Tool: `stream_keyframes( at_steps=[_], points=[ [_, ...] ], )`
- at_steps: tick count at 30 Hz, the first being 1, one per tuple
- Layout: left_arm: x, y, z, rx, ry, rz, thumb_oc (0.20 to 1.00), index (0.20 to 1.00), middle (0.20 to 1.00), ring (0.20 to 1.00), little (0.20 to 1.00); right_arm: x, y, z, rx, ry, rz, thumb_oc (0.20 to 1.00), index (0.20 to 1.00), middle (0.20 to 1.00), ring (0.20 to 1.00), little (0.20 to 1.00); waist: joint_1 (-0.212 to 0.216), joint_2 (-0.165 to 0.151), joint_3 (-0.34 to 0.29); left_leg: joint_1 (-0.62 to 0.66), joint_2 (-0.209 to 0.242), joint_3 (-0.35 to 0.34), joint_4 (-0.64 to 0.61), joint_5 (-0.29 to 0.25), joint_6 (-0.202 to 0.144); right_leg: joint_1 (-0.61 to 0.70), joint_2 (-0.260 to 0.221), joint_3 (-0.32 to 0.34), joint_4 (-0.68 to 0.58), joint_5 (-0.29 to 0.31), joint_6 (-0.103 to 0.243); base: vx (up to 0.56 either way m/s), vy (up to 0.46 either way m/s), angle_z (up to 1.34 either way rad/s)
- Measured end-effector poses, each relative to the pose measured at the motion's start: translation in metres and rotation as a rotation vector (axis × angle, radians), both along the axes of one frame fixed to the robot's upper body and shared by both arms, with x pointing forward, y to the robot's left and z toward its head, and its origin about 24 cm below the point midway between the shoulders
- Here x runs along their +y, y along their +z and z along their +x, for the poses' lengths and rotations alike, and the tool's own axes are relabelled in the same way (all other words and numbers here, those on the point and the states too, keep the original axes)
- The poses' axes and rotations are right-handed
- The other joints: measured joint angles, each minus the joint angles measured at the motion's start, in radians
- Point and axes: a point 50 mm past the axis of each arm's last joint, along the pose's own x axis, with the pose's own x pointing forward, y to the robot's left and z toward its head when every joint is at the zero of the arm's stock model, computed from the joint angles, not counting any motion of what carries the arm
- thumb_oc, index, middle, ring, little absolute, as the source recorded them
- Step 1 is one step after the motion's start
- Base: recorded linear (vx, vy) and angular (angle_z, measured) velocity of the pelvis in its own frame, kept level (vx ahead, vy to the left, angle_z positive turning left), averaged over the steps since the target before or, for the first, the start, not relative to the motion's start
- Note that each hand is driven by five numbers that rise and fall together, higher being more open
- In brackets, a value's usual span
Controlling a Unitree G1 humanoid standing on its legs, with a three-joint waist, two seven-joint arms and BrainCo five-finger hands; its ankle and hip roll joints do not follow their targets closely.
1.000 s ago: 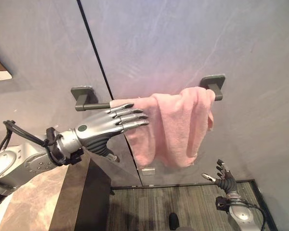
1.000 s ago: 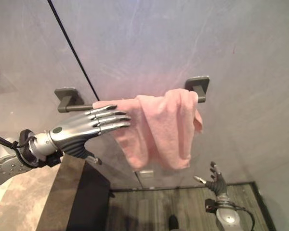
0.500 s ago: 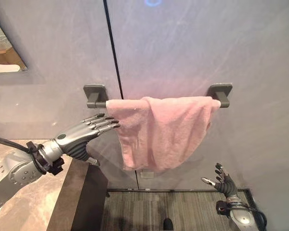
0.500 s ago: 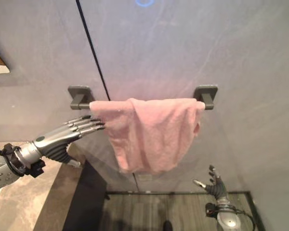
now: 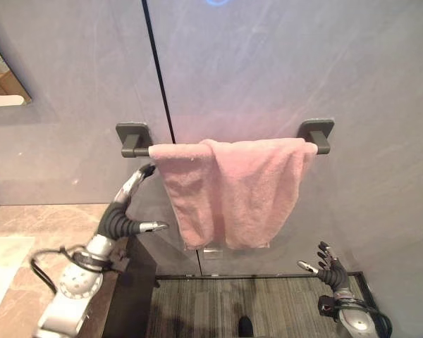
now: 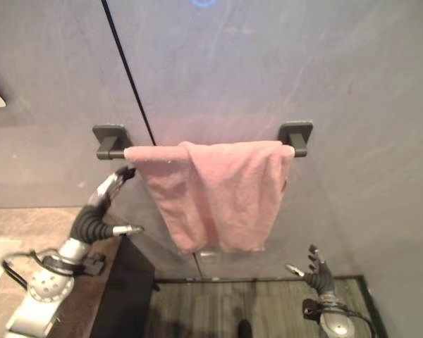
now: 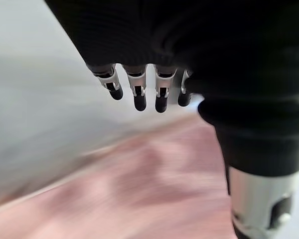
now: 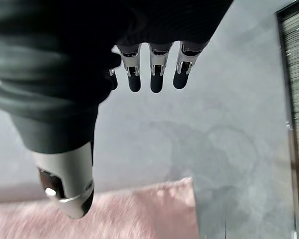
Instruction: Put brush and paste in cup on sink, flatten towel.
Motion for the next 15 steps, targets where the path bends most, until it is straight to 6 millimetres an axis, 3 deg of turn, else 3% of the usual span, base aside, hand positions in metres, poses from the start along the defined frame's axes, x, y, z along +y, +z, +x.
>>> stream_keyframes(
  at_steps=[6,9,11,15],
  points=[
    [0.006,-0.037,-0.027,0.177,0.081,-0.086,1.0,1.0,1.0,1.0,1.0,-0.003,-0.009,-0.005,0.048,-0.034,0.023,1.0,1.0,1.0,1.0,1.0,0.026,-0.008,0.006,-0.001,-0.001,-0.009,0.0,0.002,0.003,0.004,-0.002,-0.007,0.0,0.0,0.001,-0.06,-0.022,0.04],
    [0.014,-0.065,-0.039,0.304,0.156,-0.121,1.0,1.0,1.0,1.0,1.0,-0.005,-0.016,-0.009,0.086,-0.047,0.025,1.0,1.0,1.0,1.0,1.0,0.028,-0.013,0.009,-0.002,0.0,-0.018,0.0,0.003,0.002,0.008,-0.003,-0.021,0.0,-0.001,0.001,-0.04,-0.019,0.11],
    [0.017,-0.097,-0.048,0.445,0.226,-0.161,1.0,1.0,1.0,1.0,1.0,-0.005,-0.027,-0.009,0.14,-0.057,0.039,1.0,1.0,1.0,1.0,1.0,0.03,-0.021,0.012,0.002,0.001,-0.025,0.0,0.006,0.002,0.015,-0.003,-0.027,0.0,-0.002,-0.001,-0.05,-0.025,0.11],
    [0.015,-0.126,-0.057,0.593,0.252,-0.164,1.0,1.0,1.0,1.0,1.0,0.0,-0.045,-0.012,0.24,-0.074,0.088,1.0,1.0,1.0,1.0,1.0,0.033,-0.039,0.014,-0.004,0.003,-0.05,0.0,0.011,0.0,0.021,-0.004,-0.05,0.0,-0.004,-0.003,-0.04,-0.016,0.17]
  ],
)
